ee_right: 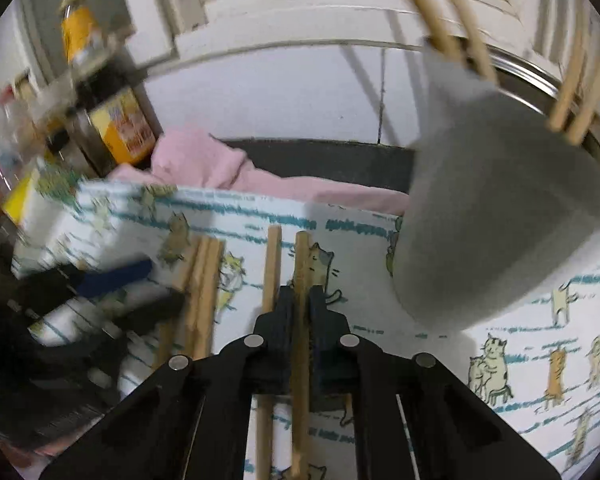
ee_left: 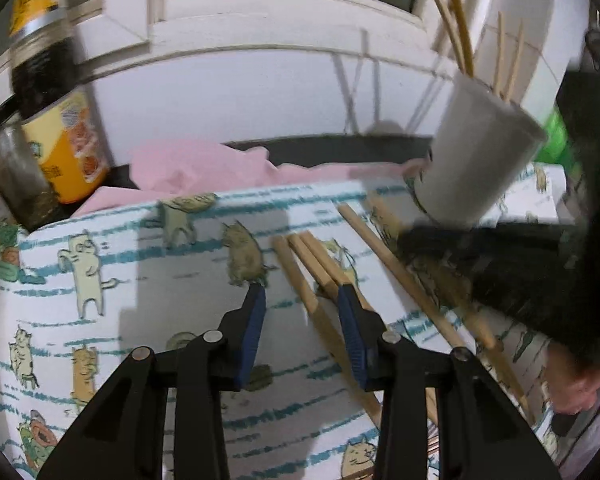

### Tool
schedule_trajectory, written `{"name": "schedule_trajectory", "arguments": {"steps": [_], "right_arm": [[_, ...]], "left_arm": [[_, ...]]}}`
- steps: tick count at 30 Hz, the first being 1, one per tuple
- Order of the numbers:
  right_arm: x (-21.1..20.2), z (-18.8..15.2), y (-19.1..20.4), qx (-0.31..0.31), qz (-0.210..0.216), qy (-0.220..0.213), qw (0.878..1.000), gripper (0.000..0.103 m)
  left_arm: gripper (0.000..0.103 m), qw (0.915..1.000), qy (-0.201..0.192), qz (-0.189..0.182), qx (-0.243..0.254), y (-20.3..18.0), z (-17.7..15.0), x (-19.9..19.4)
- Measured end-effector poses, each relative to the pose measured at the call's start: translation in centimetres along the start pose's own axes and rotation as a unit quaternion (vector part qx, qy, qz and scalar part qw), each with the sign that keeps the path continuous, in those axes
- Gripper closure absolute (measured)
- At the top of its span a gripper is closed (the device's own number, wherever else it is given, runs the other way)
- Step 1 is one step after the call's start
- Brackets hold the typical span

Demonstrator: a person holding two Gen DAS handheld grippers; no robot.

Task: Organize utensils
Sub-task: 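Lift the chopstick with the right gripper while the left gripper grasps another chopstick, then carry both held chopsticks upright above the white cup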

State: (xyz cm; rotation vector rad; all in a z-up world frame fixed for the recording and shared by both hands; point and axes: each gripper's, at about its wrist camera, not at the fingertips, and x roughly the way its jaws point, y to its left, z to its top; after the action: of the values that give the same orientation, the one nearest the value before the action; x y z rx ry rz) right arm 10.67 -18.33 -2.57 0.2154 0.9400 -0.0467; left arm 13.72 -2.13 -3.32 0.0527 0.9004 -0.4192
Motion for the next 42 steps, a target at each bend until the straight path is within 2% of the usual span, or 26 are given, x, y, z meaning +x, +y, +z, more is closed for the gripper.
{"name": "schedule_trajectory", "arguments": {"steps": [1, 3, 7, 9, 10, 13, 14, 15, 17, 20, 23, 27, 33, 37, 41, 42], "right_arm": [[-1.0, 0.1, -0.3, 0.007, 0.005, -0.023, 1.000, 0.094], [-2.7, 0.4, -0.8, 0.012, 0.009, -0.062, 0.998, 0.094], [-5.4, 0.7, -1.3, 0.020, 0.043, -0.124, 0.991, 0.094], [-6.6, 0.6, -1.0, 0.013, 0.044, -0.154, 0.987, 0.094], [-7.0, 0.6, -0.7, 0.007, 0.044, -0.167, 0.985, 0.094], [-8.4, 0.5, -0.1, -0.002, 0.036, -0.204, 0.978, 0.094], [-8.9, 0.4, 0.1, -0.006, 0.027, -0.222, 0.975, 0.094], [-9.4, 0.3, 0.1, -0.007, 0.023, -0.235, 0.972, 0.094], [-11.0, 0.0, -0.6, -0.004, 0.030, -0.256, 0.966, 0.094], [-12.7, -0.3, -1.1, 0.001, 0.048, -0.292, 0.955, 0.094], [-14.3, -0.8, -1.2, -0.004, 0.050, -0.330, 0.943, 0.094], [-14.7, -1.0, -1.3, 0.001, 0.048, -0.336, 0.941, 0.094], [-15.4, -1.4, -1.0, 0.003, 0.054, -0.359, 0.932, 0.094], [-16.6, -1.4, -0.5, -0.006, 0.075, -0.374, 0.924, 0.094], [-19.5, -0.9, 0.6, -0.035, 0.073, -0.402, 0.912, 0.095], [-20.8, -0.8, 0.9, -0.045, 0.068, -0.416, 0.905, 0.095]], "left_arm": [[0.067, 0.9998, 0.004, 0.016, -0.010, 0.0, 0.1, 0.1], [0.069, 0.9990, 0.011, 0.021, -0.037, 0.5, 0.2, 0.3], [0.072, 0.9967, 0.036, 0.072, 0.010, -1.2, 0.6, 0.8], [0.077, 0.9936, 0.060, 0.095, 0.006, -2.1, 1.1, 1.0], [0.081, 0.9925, 0.073, 0.098, 0.000, -2.3, 1.4, 1.1], [0.081, 0.9887, 0.105, 0.103, -0.029, -2.2, 2.3, 1.6], [0.085, 0.9877, 0.112, 0.101, -0.043, -2.0, 2.6, 1.6], [0.091, 0.9874, 0.114, 0.099, -0.049, -1.9, 2.7, 1.7], [0.095, 0.9883, 0.112, 0.088, -0.054, -1.6, 2.9, 1.7], [0.096, 0.9927, 0.082, 0.076, -0.044, -2.0, 3.2, 0.5], [0.096, 0.9959, 0.032, 0.072, -0.044, -2.4, 3.5, -2.0], [0.096, 0.9958, -0.029, 0.073, -0.046, -2.8, 4.2, -5.8], [0.096, 0.9915, -0.099, 0.067, -0.051, -3.0, 5.4, -11.8], [0.096, 0.9872, -0.138, 0.065, -0.047, -3.7, 5.8, -15.1], [0.096, 0.9817, -0.179, 0.058, -0.031, -4.5, 6.2, -18.3], [0.096, 0.9794, -0.192, 0.055, -0.029, -4.8, 6.3, -19.3]]}}
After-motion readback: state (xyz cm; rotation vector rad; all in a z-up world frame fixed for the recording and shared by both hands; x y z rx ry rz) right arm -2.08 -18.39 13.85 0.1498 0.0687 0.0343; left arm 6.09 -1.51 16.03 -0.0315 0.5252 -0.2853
